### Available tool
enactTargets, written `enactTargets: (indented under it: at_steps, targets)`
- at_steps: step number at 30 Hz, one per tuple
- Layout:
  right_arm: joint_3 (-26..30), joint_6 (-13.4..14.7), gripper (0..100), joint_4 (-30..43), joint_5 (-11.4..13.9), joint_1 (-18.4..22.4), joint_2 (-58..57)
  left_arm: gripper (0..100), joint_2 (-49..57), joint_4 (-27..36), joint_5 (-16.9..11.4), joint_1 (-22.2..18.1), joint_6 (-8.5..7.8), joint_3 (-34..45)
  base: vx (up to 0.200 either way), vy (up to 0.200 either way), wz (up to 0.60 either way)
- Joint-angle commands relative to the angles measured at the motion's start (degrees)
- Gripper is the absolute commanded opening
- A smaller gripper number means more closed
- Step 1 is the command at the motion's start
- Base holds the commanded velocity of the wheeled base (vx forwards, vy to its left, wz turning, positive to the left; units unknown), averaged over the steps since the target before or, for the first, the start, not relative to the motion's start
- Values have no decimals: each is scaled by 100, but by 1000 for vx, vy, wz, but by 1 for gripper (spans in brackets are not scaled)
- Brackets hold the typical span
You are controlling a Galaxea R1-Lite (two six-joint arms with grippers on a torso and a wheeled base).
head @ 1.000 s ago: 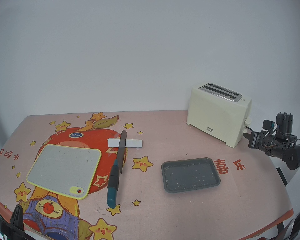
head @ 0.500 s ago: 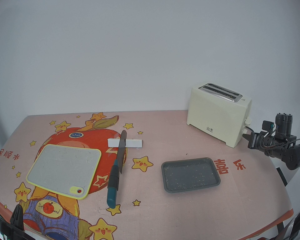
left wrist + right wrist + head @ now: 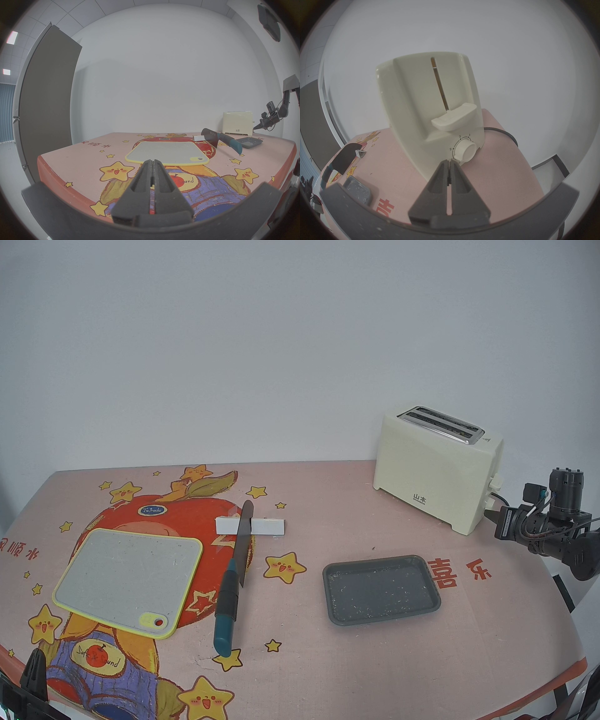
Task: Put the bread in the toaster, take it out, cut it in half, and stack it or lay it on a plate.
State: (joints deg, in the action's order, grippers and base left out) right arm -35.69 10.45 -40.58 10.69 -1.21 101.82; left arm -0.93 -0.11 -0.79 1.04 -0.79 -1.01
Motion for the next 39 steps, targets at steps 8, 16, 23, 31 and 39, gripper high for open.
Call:
enactTargets:
  at_steps: [8,16,23,31,39]
  targets:
    - [1,1,0,-2,3,6,5,0,5,2,0,2,0,101,0,0,0]
    - [10,1,0,-2,-6,6,66,0,5,2,0,-7,0,101,0,0,0]
    - [10,-8,0,-2,-6,6,110,0,5,2,0,-7,0,101,0,0,0]
    - [19,-16,0,-2,-14,68,119,0,14,-7,0,2,0,101,0,0,0]
    - [71,-25,0,15,-85,42,-215,0,5,-7,0,2,0,101,0,0,0]
